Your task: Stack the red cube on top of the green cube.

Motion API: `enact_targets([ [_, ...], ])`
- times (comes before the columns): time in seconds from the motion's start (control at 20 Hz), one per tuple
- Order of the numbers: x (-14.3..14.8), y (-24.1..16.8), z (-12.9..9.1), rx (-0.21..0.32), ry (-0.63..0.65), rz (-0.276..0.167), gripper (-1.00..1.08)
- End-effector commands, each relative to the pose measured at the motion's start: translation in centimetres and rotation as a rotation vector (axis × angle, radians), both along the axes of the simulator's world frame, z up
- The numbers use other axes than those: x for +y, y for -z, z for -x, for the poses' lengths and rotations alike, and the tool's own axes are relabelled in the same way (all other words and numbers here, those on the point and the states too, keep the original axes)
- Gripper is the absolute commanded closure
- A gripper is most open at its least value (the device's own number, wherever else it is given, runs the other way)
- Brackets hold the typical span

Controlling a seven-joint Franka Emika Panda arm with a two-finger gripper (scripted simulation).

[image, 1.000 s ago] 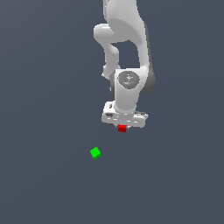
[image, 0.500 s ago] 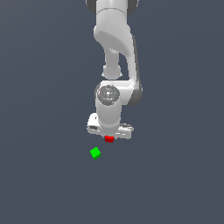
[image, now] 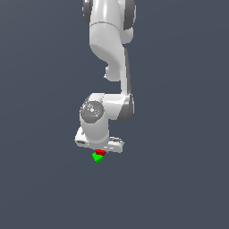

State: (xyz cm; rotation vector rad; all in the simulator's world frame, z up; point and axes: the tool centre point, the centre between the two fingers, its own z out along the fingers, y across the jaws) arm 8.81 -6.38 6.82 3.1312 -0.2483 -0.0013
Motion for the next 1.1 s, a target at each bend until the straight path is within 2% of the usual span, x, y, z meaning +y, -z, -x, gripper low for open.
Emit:
enact_targets([
  [0.0,-0.7,0.2,-0.7,-0.001,-0.001,0.000,1.08],
  [0.55,-2.0,0.6,-1.9,-0.001,-0.001,0.000,1.08],
  [0.6,-2.0,0.6,-1.9,-0.001,-0.001,0.000,-0.92],
  [1.05,-2.0,0.6,-1.9,-0.001,-0.001,0.000,-0.92],
])
